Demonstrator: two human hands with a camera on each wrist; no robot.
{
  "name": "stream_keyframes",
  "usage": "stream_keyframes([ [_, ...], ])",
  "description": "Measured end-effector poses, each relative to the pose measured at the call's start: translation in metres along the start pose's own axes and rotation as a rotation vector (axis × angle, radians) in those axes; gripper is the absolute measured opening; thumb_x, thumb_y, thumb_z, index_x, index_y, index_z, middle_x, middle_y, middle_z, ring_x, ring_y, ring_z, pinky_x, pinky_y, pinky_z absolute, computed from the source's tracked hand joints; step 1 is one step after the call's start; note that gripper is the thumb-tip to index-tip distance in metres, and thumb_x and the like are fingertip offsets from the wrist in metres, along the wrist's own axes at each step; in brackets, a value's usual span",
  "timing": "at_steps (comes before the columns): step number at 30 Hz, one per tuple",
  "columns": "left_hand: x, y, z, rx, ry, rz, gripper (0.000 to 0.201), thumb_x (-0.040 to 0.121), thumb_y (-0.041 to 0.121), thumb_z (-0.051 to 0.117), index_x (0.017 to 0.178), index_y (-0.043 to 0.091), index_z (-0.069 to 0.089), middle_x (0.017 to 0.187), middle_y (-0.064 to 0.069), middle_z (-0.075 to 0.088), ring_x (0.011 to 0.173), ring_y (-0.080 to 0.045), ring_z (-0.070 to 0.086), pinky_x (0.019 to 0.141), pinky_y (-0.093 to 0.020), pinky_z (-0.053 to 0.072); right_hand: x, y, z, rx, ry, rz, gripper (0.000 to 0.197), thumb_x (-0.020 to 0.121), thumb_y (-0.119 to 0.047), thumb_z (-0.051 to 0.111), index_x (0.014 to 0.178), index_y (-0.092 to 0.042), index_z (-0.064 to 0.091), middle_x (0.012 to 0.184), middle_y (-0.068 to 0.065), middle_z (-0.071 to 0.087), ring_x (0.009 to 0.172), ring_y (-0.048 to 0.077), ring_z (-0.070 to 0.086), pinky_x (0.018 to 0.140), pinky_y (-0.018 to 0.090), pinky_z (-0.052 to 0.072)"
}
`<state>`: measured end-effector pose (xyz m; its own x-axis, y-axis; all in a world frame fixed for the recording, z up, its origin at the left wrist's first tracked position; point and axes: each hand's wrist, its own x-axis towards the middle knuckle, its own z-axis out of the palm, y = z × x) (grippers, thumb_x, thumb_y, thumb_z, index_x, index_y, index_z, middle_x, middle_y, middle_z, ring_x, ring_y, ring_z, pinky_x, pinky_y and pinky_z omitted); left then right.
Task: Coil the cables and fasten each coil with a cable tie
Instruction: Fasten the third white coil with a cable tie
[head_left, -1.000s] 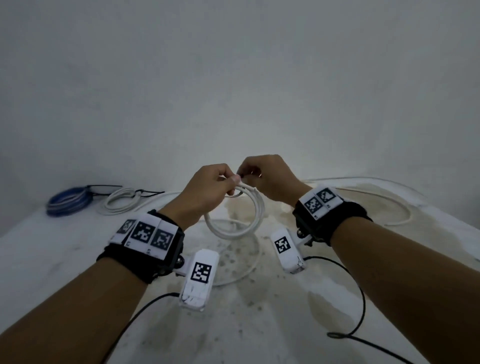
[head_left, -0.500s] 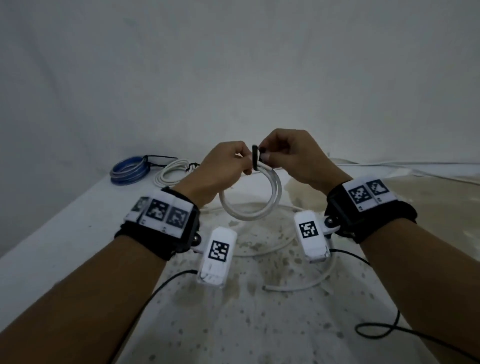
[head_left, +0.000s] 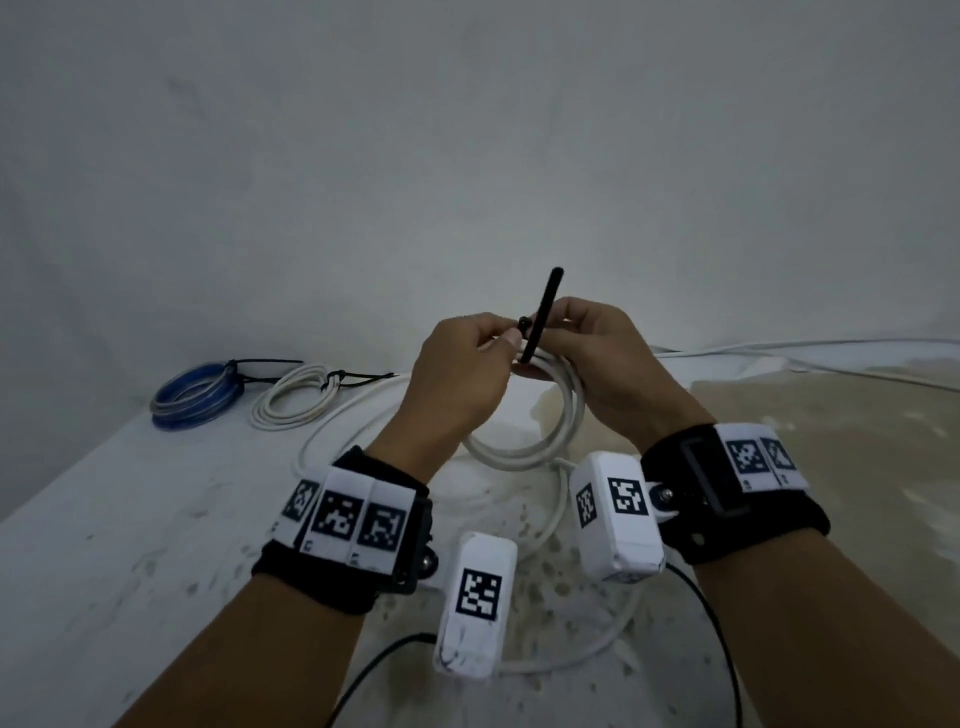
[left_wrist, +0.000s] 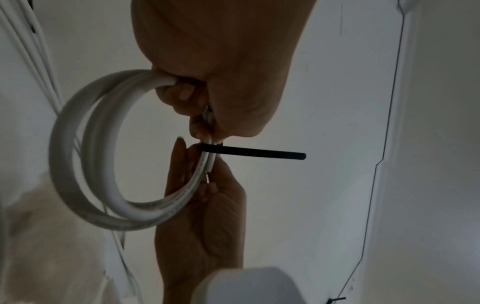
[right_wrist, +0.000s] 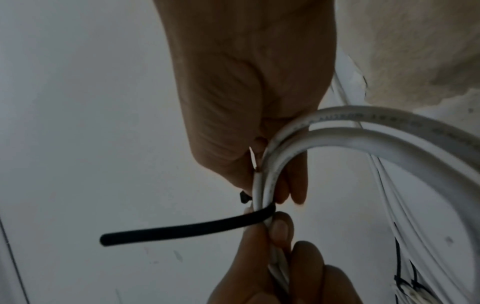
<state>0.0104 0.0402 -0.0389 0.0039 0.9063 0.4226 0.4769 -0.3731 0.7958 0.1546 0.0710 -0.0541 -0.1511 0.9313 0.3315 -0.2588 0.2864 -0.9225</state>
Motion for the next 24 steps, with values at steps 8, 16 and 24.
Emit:
stream_keyframes([
  [8,0.005,0.008,-0.009,-0.011,0.038,-0.082,0.028,0.095,0.024,0.059,0.068,0.024,0.066,0.061,0.005,0.058,0.056,-0.009,0.048,0.061,-0.026,0.036,0.001,-0.012,0.001,-0.324,0.073,-0.055,0.018,0.083,-0.006,0.074,0.088,-0.008,0.057,0.089,0.015,0.064,0.075,0.026,0.067,0.073,0.041,0.059],
  [16,0.005,0.000,-0.028,-0.054,0.149,-0.173,0.019,0.090,0.022,0.063,0.073,0.018,0.071,0.065,0.006,0.061,0.050,-0.001,0.047,0.052,-0.022,0.034,-0.011,-0.040,0.021,-0.759,-0.210,-0.338,0.017,0.088,-0.032,0.071,0.092,-0.016,0.077,0.095,-0.006,0.075,0.096,0.003,0.067,0.089,0.016,0.046],
  [24,0.001,0.007,-0.021,-0.032,0.089,-0.148,0.020,0.095,0.024,0.058,0.080,0.020,0.071,0.065,0.007,0.060,0.047,0.004,0.049,0.044,-0.008,0.034,-0.003,-0.026,0.038,-0.923,0.127,-0.414,0.027,0.103,-0.022,0.042,0.100,-0.010,0.066,0.069,0.002,0.068,0.072,0.021,0.066,0.074,0.038,0.052],
])
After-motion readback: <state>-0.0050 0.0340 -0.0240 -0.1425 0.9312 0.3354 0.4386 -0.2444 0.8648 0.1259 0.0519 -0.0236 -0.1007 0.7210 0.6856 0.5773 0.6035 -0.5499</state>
